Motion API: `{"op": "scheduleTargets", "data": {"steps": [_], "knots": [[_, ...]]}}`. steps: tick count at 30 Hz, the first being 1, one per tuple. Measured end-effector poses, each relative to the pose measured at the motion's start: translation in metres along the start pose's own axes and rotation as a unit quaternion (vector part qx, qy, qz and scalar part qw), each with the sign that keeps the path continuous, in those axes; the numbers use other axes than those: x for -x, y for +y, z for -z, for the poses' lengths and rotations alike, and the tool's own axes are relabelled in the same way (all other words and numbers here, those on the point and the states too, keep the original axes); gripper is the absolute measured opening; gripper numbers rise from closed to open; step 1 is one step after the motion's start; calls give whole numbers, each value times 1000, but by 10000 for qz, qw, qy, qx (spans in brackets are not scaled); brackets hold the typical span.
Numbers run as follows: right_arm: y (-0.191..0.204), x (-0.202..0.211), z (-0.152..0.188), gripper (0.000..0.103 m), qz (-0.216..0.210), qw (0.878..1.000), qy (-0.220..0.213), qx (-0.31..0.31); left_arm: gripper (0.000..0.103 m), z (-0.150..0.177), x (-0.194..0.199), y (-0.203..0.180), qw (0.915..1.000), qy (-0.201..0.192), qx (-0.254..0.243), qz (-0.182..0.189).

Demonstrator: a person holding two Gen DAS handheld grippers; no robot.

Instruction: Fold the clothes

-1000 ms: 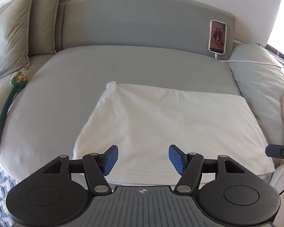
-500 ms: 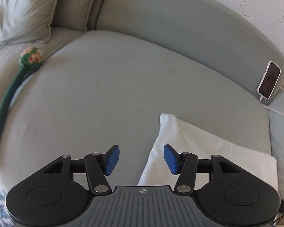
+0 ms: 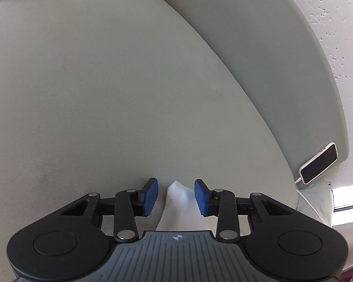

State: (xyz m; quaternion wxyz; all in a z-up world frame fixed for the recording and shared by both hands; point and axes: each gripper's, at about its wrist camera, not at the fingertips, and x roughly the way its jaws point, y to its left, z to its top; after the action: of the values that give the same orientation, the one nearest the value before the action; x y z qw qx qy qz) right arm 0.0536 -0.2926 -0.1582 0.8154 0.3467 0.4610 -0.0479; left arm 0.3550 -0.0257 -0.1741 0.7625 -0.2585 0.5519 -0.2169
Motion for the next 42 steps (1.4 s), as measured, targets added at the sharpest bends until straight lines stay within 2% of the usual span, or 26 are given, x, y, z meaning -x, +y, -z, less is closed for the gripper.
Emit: {"op": "scheduleTargets", "data": {"steps": [5, 11, 13, 15, 17, 19, 21, 24, 26, 29, 32, 33, 35, 36, 38, 39, 42], "knots": [[8, 1, 3, 64, 17, 9998, 11, 179, 23, 4, -7, 7, 9996, 68, 250, 128], [10, 2, 2, 65, -46, 9999, 19, 139, 23, 10, -4, 26, 9959, 15, 807, 420], [10, 2, 2, 65, -43, 9999, 14, 152, 6, 12, -5, 26, 9966, 55, 742, 364], [11, 2, 2, 66, -23, 9998, 10, 198, 4, 14, -1, 23, 9977, -59, 622, 250], [12, 2, 1, 66, 1, 9996, 10, 279, 3, 18, 7, 16, 9987, -296, 410, 54], [14, 1, 0, 66, 19, 9995, 13, 322, 2, 22, 18, 8, 9975, -621, 112, -306], [14, 0, -3, 66, 30, 9996, 13, 295, 0, 27, 28, 3, 9936, -838, -72, -751], [14, -2, -4, 66, 58, 9996, -8, 291, 0, 33, 52, -2, 9835, -1193, -349, -1315], [16, -2, -5, 66, 80, 9994, -16, 322, 1, 38, 69, -6, 9847, -1100, -501, -1257], [17, 4, -4, 66, 165, 9994, -23, 289, 5, 59, 93, -29, 9817, -955, -1251, -1069], [16, 24, 0, 66, 327, 9990, -132, 279, 17, 107, 108, -61, 9693, -849, -2216, -640], [16, 31, 3, 66, 407, 9984, -188, 333, 23, 120, 109, -67, 9636, -816, -2468, -632], [11, 46, 9, 68, 646, 9964, -275, 466, 32, 147, 105, -77, 9488, -795, -2917, -912], [8, 53, 12, 68, 776, 9952, -298, 515, 32, 158, 97, -78, 9393, -787, -3075, -1307], [-4, 63, 18, 69, 1028, 9930, -282, 508, 28, 152, 75, -59, 9170, -642, -2969, -2585], [-10, 66, 20, 69, 1154, 9918, -238, 489, 30, 151, 71, -47, 9096, -616, -2785, -3023], [-26, 78, 30, 69, 1494, 9877, -103, 457, 29, 160, 94, -30, 9075, -665, -2385, -3392]]}}
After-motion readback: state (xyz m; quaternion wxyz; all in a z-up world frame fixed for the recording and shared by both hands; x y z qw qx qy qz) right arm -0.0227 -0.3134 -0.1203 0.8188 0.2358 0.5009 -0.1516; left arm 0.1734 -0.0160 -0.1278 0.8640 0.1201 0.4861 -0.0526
